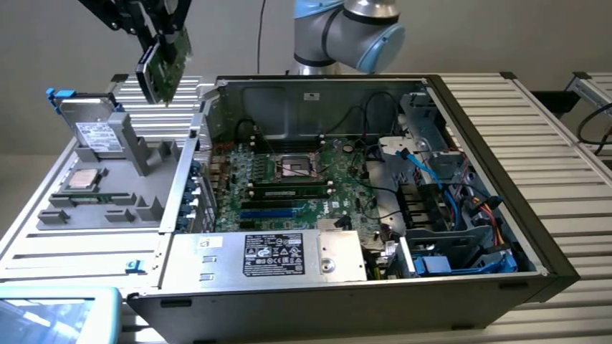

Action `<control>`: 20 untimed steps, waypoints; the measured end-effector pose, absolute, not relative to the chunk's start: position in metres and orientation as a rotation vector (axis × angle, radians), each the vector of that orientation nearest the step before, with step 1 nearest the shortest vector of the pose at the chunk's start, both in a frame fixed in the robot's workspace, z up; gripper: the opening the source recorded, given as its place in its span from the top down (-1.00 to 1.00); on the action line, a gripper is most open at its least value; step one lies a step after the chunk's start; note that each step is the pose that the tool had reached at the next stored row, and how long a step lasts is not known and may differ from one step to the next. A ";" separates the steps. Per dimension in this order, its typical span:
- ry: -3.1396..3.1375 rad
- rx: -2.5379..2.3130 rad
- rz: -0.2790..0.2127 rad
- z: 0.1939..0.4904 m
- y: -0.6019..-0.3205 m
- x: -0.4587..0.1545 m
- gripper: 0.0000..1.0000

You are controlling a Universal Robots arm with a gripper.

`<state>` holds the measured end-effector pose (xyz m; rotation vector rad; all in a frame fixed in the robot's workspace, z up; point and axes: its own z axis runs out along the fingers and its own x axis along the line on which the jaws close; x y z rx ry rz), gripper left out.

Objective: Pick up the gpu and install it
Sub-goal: 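Pick up the gpu and move the gpu toward the slot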

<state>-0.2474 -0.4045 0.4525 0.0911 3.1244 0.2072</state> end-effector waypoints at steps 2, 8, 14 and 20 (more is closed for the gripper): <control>3.131 0.092 0.207 0.453 -0.405 -0.239 0.44; 3.135 0.093 0.207 0.454 -0.406 -0.212 0.44; 3.139 0.093 0.207 0.454 -0.407 -0.184 0.44; 3.143 0.094 0.208 0.454 -0.408 -0.157 0.44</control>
